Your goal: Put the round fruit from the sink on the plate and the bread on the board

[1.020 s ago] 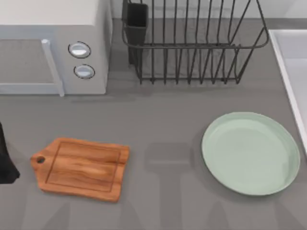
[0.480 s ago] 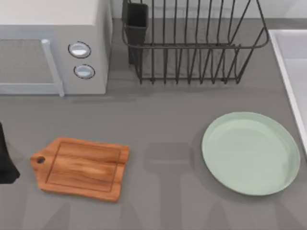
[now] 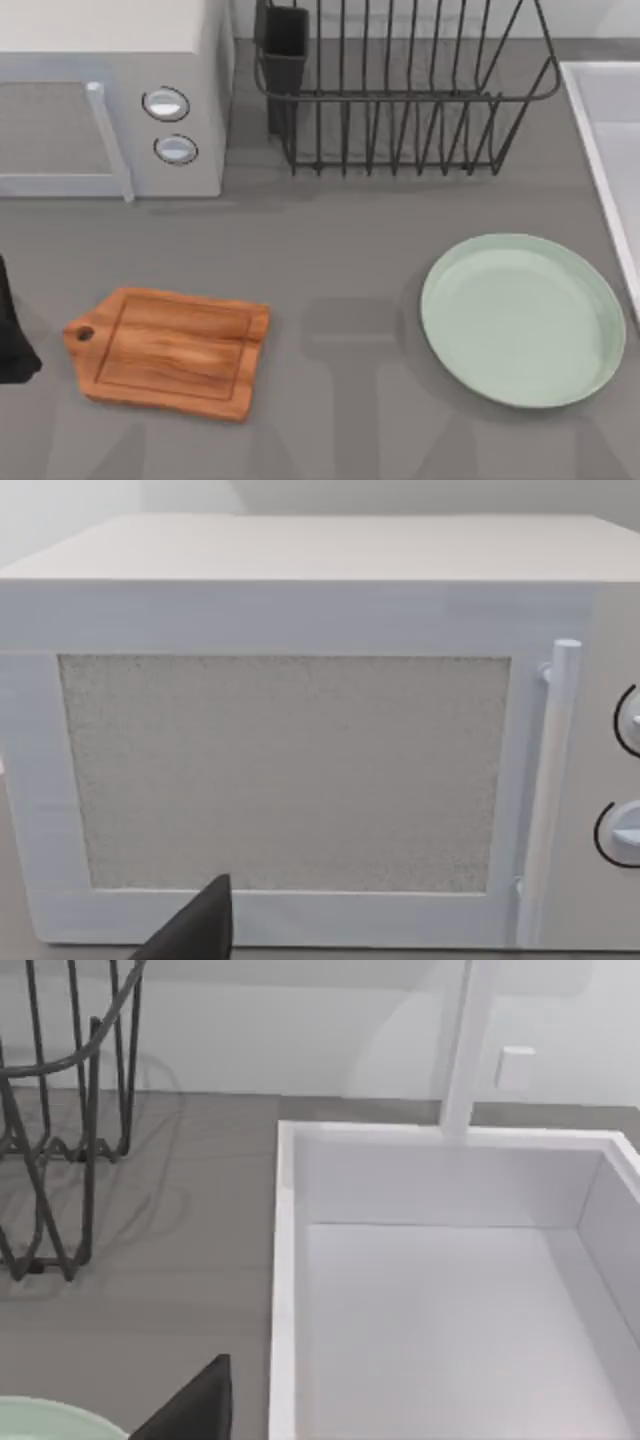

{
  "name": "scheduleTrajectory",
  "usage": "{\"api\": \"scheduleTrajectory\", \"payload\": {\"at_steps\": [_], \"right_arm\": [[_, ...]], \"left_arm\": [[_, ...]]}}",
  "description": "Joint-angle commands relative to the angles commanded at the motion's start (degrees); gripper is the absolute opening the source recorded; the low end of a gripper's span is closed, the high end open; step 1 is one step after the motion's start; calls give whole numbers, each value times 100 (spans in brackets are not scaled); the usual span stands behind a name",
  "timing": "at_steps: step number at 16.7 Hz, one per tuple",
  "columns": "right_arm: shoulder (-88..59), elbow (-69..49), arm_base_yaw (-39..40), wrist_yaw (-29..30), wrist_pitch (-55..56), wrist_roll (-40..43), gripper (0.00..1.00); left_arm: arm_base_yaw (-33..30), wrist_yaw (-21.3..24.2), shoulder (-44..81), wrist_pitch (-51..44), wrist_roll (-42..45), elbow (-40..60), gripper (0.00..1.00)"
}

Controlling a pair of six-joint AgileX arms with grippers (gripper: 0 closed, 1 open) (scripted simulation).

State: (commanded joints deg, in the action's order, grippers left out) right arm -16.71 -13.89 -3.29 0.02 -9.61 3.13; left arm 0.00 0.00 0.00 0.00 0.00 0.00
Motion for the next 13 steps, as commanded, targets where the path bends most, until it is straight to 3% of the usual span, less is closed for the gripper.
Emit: {"api": "scheduleTrajectory", "payload": {"at_steps": [13], "right_arm": [[-7391, -5226, -1233, 6, -3607, 1173, 100]], "left_arm": [[0, 0, 0, 0, 0, 0, 100]]}}
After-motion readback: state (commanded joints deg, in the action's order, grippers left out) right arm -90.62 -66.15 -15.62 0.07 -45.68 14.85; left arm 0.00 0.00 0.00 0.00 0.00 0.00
